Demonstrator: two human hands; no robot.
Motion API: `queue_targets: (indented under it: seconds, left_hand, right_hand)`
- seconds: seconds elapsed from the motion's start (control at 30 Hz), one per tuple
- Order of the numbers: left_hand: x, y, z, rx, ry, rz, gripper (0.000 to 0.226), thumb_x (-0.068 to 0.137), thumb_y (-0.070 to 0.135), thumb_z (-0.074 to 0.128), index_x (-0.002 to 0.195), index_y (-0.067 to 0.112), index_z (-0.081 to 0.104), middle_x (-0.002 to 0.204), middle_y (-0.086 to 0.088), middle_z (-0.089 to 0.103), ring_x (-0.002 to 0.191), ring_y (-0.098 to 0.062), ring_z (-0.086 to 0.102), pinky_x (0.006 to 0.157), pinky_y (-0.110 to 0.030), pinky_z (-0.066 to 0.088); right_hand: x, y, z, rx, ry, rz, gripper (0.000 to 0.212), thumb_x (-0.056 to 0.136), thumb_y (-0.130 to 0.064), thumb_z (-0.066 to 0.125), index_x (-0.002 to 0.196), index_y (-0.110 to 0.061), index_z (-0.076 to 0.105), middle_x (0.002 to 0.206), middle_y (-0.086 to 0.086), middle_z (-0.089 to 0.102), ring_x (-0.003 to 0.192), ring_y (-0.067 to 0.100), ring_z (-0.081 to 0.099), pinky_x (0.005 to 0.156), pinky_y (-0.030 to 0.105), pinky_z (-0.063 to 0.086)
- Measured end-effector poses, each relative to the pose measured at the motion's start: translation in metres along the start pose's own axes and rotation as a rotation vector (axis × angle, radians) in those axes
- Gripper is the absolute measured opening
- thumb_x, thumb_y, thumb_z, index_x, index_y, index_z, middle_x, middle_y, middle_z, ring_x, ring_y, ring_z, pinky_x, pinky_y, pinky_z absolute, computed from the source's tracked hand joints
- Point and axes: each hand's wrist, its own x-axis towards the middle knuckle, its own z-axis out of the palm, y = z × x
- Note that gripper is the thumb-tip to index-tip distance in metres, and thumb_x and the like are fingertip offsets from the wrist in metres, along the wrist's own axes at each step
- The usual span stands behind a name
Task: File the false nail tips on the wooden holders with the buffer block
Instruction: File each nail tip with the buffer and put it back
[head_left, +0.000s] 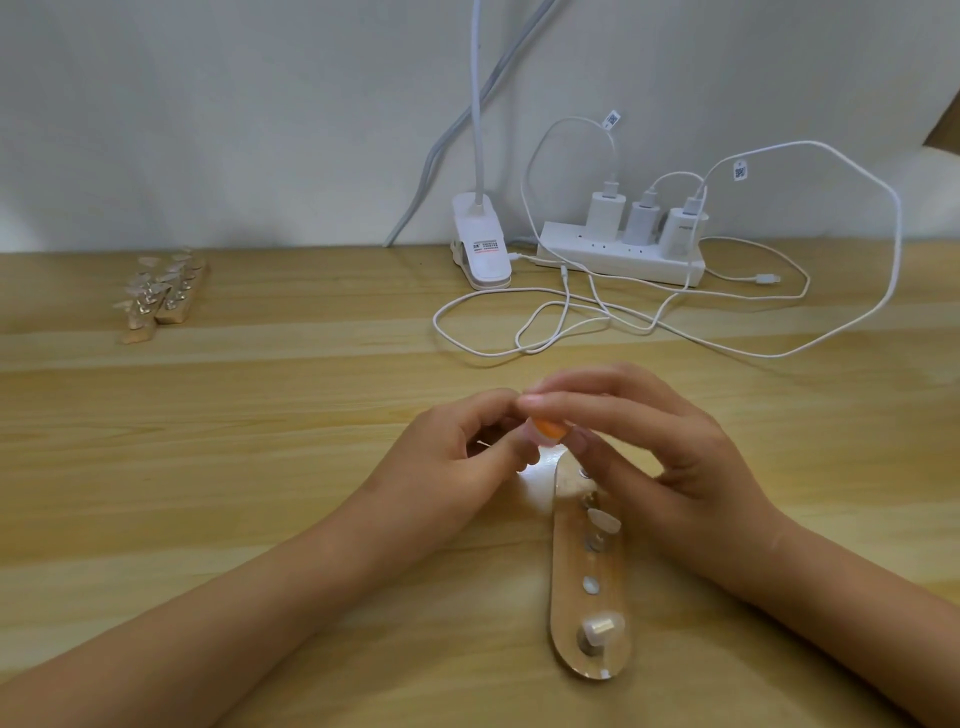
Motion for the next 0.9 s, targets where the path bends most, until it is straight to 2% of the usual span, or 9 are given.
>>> queue_targets:
  seconds: [0.07, 0.13, 0.23, 0.4, 0.5, 0.6, 0.7, 0.83, 0.9]
  left_hand:
    - [0.0001, -0.0013, -0.0006, -0.047, 0.013, -0.013, 0.012, 0.09, 0.035, 0.061, 0.09, 0.027, 0.071, 0.07, 0.015, 0.063, 0.068, -0.001, 0.059, 0.069, -0.019, 0.048]
    - [-0.0003, -0.0022, -0.0006, -0.12, 0.024, -0.011, 0.014, 0.086, 0.031, 0.062, 0.092, 0.026, 0.073, 0.072, 0.012, 0.067, 0.069, -0.003, 0.061, 0.069, -0.017, 0.049]
    - [-0.0002, -0.0016, 0.0004, -0.217, 0.039, -0.013, 0.011, 0.083, 0.033, 0.068, 0.09, 0.026, 0.073, 0.073, 0.006, 0.069, 0.069, -0.006, 0.065, 0.065, -0.015, 0.05]
    - [0.0011, -0.0058, 0.0013, -0.256, 0.085, -0.043, 0.01, 0.081, 0.026, 0.068, 0.086, 0.018, 0.065, 0.071, 0.001, 0.07, 0.067, -0.01, 0.065, 0.064, -0.019, 0.05]
    - [0.0008, -0.0044, 0.0014, -0.252, 0.078, -0.029, 0.015, 0.083, 0.03, 0.07, 0.084, 0.017, 0.063, 0.071, 0.002, 0.07, 0.068, -0.011, 0.065, 0.064, -0.018, 0.05]
    - [0.0009, -0.0048, 0.0009, -0.234, 0.094, -0.047, 0.009, 0.083, 0.025, 0.068, 0.085, 0.017, 0.064, 0.072, 0.001, 0.071, 0.067, -0.011, 0.066, 0.065, -0.021, 0.052]
    - [0.0003, -0.004, 0.001, -0.228, 0.083, -0.033, 0.005, 0.084, 0.022, 0.067, 0.081, 0.026, 0.065, 0.073, 0.001, 0.071, 0.069, -0.013, 0.067, 0.066, -0.023, 0.053]
    - [-0.0002, -0.0034, 0.0008, -0.262, 0.089, -0.04, 0.004, 0.082, 0.021, 0.066, 0.083, 0.019, 0.062, 0.071, 0.001, 0.071, 0.065, -0.011, 0.065, 0.065, -0.021, 0.052]
    - [0.0002, -0.0025, 0.0011, -0.28, 0.089, -0.044, 0.006, 0.082, 0.021, 0.066, 0.083, 0.018, 0.062, 0.07, 0.0, 0.071, 0.064, -0.011, 0.065, 0.064, -0.021, 0.052]
  right_hand:
    - [0.0002, 0.0019, -0.0007, -0.003, 0.015, 0.021, 0.033, 0.094, -0.004, 0.058, 0.123, -0.02, 0.065, 0.122, -0.005, 0.062, 0.117, 0.016, 0.059, 0.099, 0.028, 0.046]
    - [0.0018, 0.004, -0.0027, 0.047, 0.051, 0.092, 0.033, 0.094, -0.005, 0.059, 0.121, -0.021, 0.066, 0.12, -0.006, 0.063, 0.117, 0.014, 0.059, 0.1, 0.028, 0.046]
    - [0.0012, 0.0012, -0.0008, 0.041, 0.063, 0.038, 0.032, 0.093, -0.003, 0.06, 0.121, -0.018, 0.066, 0.12, -0.002, 0.064, 0.117, 0.017, 0.06, 0.099, 0.028, 0.046]
    - [0.0012, 0.0029, -0.0012, 0.118, 0.067, 0.107, 0.031, 0.093, -0.004, 0.059, 0.121, -0.017, 0.066, 0.118, 0.0, 0.064, 0.116, 0.021, 0.061, 0.099, 0.04, 0.049]
    - [0.001, 0.0006, 0.0001, 0.075, 0.043, 0.044, 0.03, 0.093, -0.007, 0.06, 0.121, -0.019, 0.066, 0.12, -0.002, 0.064, 0.117, 0.019, 0.06, 0.1, 0.03, 0.046]
    - [0.0017, 0.0018, -0.0011, 0.172, 0.064, 0.124, 0.028, 0.095, -0.013, 0.059, 0.121, -0.022, 0.065, 0.117, -0.007, 0.065, 0.116, 0.02, 0.062, 0.099, 0.033, 0.049]
    - [0.0008, -0.0004, 0.0001, 0.186, 0.063, 0.097, 0.027, 0.096, -0.014, 0.06, 0.122, -0.022, 0.065, 0.119, -0.006, 0.065, 0.117, 0.021, 0.061, 0.099, 0.032, 0.049]
    - [0.0017, -0.0024, 0.0005, 0.373, 0.089, 0.242, 0.024, 0.096, -0.024, 0.064, 0.12, -0.028, 0.067, 0.113, -0.006, 0.069, 0.112, 0.017, 0.066, 0.092, 0.024, 0.053]
    - [0.0019, -0.0039, 0.0012, 0.38, 0.126, 0.238, 0.024, 0.096, -0.024, 0.063, 0.12, -0.026, 0.067, 0.115, -0.001, 0.07, 0.111, 0.018, 0.067, 0.092, 0.025, 0.053]
